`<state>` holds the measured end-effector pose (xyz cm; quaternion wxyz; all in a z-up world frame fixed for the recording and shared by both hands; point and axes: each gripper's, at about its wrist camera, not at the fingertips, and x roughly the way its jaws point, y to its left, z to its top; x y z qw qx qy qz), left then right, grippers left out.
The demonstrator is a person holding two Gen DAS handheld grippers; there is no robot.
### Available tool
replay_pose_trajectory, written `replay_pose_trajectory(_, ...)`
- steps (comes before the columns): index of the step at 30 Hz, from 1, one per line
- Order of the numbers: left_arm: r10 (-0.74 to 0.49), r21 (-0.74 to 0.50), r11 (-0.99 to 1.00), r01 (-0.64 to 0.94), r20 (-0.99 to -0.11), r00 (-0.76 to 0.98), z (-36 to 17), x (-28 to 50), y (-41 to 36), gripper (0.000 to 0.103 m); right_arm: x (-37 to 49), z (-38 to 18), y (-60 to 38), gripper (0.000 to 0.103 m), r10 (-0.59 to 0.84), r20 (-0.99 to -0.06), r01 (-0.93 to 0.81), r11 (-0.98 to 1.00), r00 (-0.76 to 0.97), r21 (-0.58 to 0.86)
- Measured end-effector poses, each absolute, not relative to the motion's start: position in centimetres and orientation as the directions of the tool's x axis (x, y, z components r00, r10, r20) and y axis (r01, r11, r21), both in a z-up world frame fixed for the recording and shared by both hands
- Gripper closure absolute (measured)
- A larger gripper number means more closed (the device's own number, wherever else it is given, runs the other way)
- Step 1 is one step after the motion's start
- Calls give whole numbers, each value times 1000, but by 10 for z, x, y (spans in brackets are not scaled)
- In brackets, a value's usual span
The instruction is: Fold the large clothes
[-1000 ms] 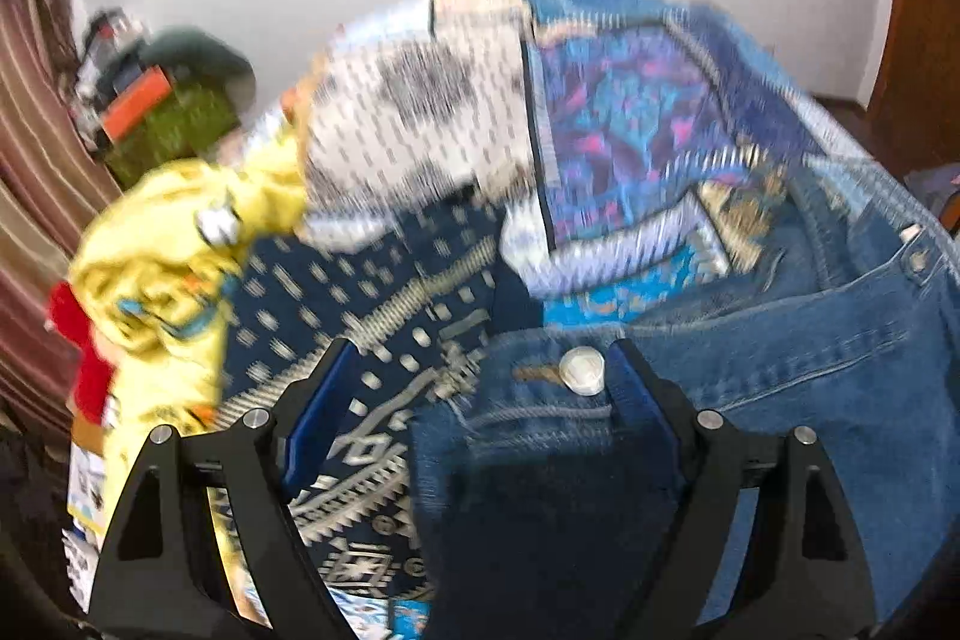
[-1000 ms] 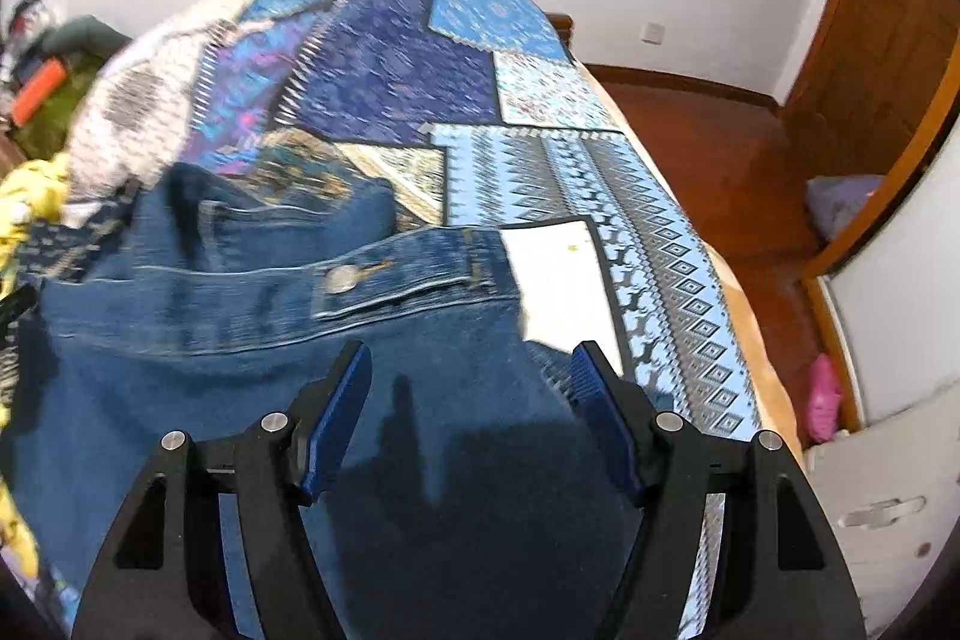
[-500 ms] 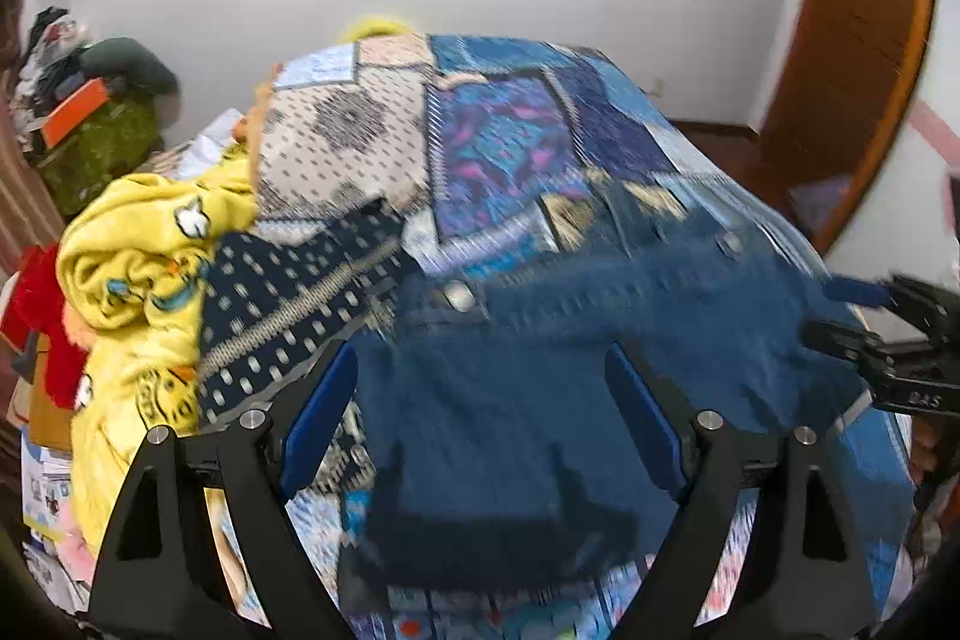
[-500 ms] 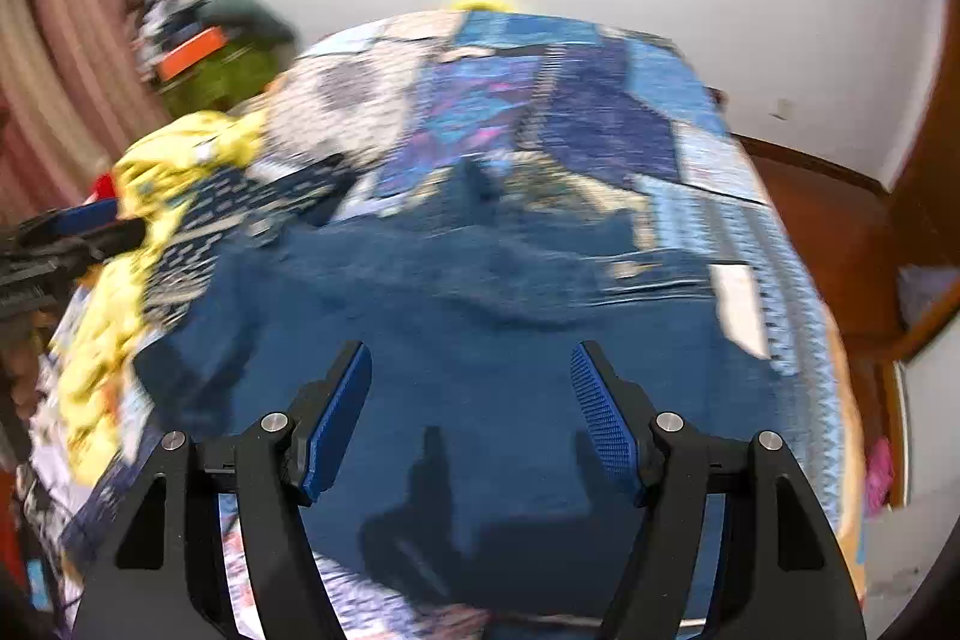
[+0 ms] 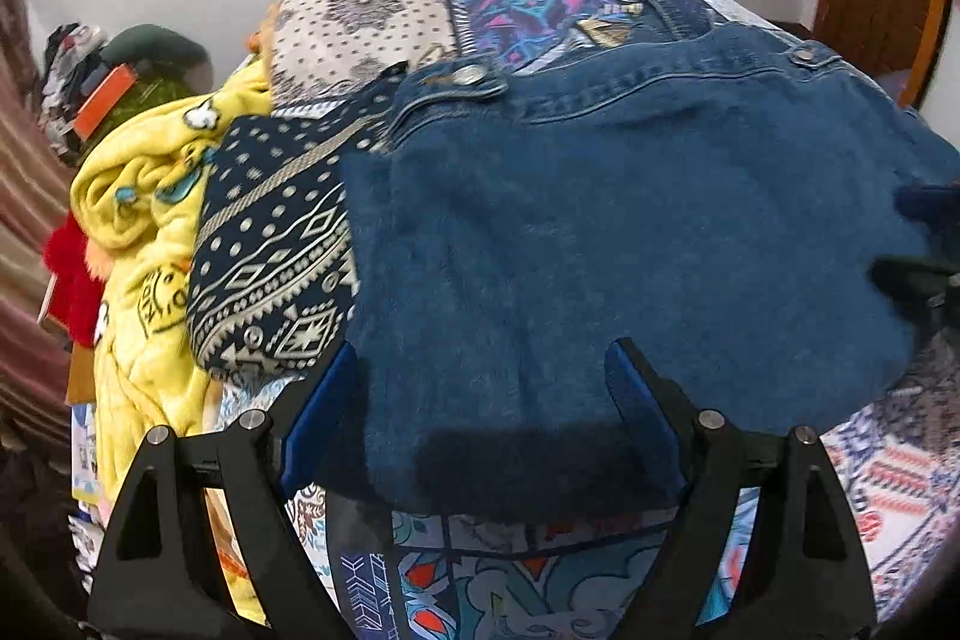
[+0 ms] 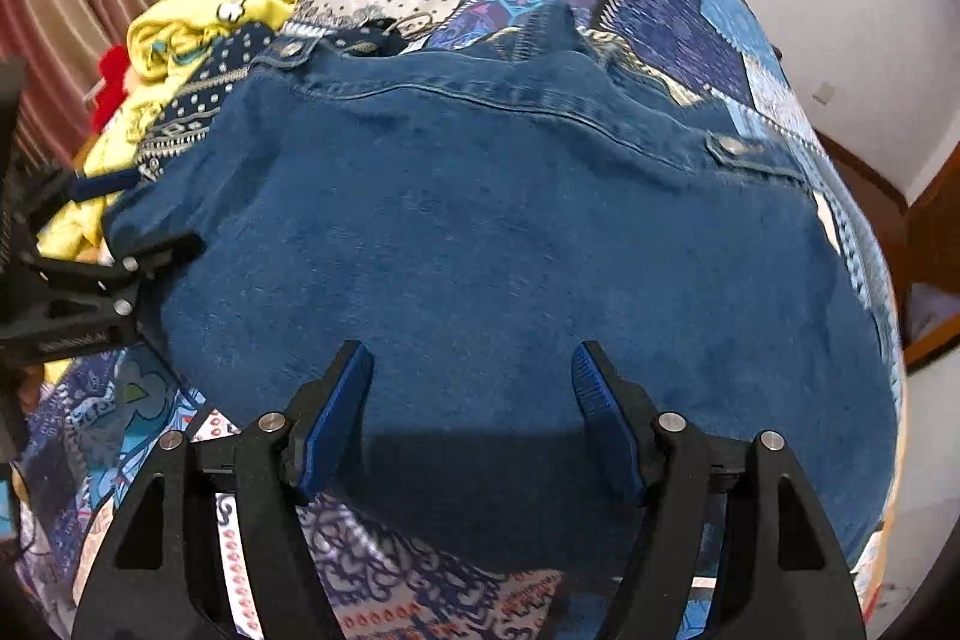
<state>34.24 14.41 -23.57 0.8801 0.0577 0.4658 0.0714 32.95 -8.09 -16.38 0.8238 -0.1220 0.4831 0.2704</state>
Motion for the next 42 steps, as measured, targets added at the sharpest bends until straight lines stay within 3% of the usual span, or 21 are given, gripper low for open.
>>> replay_pose_trajectory(2,185,159,983,-95,-814,550,-239,340,150,16,332,-162,-90,22,341,-860,-558,826,379,82)
replay_pose_trajectory(11,151,58,982,-182,-820,552,-237,318,180,14,322,-152,-133,21,184,-844,-469,879,504,-88)
replay_pose_trajectory(13,151,50,980,-193,-818,555,-234,315,179,14,322,-149,-153,21,184,-839,-440,895,511,-72)
replay_pose_trajectory(22,197,79,970,-230,-810,552,-232,291,182,12,319,-146,-234,21,84,-847,-212,977,524,-34)
replay_pose_trajectory(26,258,128,954,-272,-814,521,-235,280,192,12,313,-152,-254,21,153,-861,-165,983,486,81)
replay_pose_trajectory(30,311,160,931,-327,-816,487,-234,265,207,13,309,-147,-248,21,70,-861,-150,989,504,-8)
replay_pose_trajectory(35,234,43,941,-335,-798,556,-210,250,213,13,306,-125,-239,21,113,-827,-193,981,550,5)
replay_pose_trajectory(42,-53,-262,932,-251,-783,619,-200,257,194,12,310,-97,-199,20,218,-774,-284,957,595,52)
